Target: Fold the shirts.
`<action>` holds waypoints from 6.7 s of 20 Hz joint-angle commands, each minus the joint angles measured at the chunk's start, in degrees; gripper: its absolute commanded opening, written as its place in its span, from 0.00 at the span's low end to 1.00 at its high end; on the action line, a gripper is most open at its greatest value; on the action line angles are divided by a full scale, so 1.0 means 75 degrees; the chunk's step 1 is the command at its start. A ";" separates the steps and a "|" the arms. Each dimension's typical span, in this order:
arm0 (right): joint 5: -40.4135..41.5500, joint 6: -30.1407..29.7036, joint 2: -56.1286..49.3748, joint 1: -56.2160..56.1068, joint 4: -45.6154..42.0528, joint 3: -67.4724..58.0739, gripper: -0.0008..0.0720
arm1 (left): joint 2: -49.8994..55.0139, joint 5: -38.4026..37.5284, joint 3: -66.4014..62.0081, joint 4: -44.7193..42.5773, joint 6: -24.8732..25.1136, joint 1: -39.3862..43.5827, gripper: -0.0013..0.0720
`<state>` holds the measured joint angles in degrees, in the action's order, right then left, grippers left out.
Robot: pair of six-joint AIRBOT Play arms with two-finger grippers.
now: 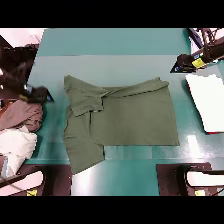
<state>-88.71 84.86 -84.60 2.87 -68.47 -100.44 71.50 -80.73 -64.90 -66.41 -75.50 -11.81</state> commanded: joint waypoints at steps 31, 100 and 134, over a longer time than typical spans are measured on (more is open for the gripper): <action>-0.0256 -0.0236 0.2739 0.1763 0.0152 0.5855 0.40 | -0.1568 0.1163 0.3246 0.1510 0.0874 -0.0201 0.05; 0.2538 0.1233 -0.1512 0.0364 -0.1078 0.0233 0.03 | 0.2801 0.4013 -0.3433 0.2398 0.0933 0.1011 0.05; 0.1052 0.0411 0.1166 0.0277 -0.1209 0.4252 0.53 | 0.0169 0.0050 0.0417 -0.0682 0.0023 0.0172 0.76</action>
<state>-79.75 88.55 -81.93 3.73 -77.67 -73.28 80.82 -80.03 -71.64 -71.40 -73.91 -8.49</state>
